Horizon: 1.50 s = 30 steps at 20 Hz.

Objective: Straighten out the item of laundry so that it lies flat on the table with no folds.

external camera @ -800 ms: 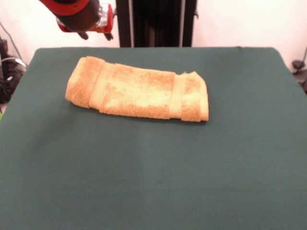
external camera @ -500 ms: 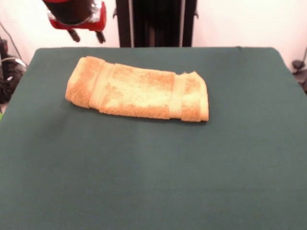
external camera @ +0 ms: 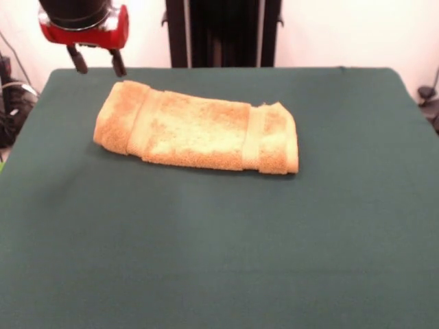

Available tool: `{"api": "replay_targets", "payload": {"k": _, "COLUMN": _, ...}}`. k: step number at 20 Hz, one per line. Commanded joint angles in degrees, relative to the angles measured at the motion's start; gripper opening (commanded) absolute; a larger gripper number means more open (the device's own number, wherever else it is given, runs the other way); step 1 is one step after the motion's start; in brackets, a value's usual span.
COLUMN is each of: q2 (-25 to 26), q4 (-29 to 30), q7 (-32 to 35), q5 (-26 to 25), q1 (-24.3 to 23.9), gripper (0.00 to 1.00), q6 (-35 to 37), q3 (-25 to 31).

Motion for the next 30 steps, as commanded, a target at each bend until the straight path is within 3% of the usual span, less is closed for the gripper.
{"api": "replay_targets", "payload": {"k": 1, "q2": 7.35, "q4": -1.99, "q7": -8.76, "q5": -0.25, "q1": -1.35, "gripper": 1.0, "q6": -1.61, "q3": 4.5}}
{"api": "replay_targets", "payload": {"k": 6, "q2": 10.58, "q4": -1.4, "q7": -12.53, "q5": 1.05, "q1": -4.94, "gripper": 1.0, "q6": -0.2, "q3": 6.19}}
{"api": "replay_targets", "payload": {"k": 12, "q2": 12.48, "q4": -1.69, "q7": -16.49, "q5": -0.97, "q1": -7.24, "gripper": 1.0, "q6": 0.39, "q3": 7.53}}
{"api": "replay_targets", "payload": {"k": 18, "q2": 14.32, "q4": 0.83, "q7": -15.51, "q5": -2.49, "q1": -8.95, "gripper": 1.0, "q6": -4.22, "q3": 8.06}}
{"api": "replay_targets", "payload": {"k": 30, "q2": 17.64, "q4": 6.61, "q7": -9.62, "q5": 13.23, "q1": -15.94, "gripper": 1.0, "q6": 2.85, "q3": 15.28}}
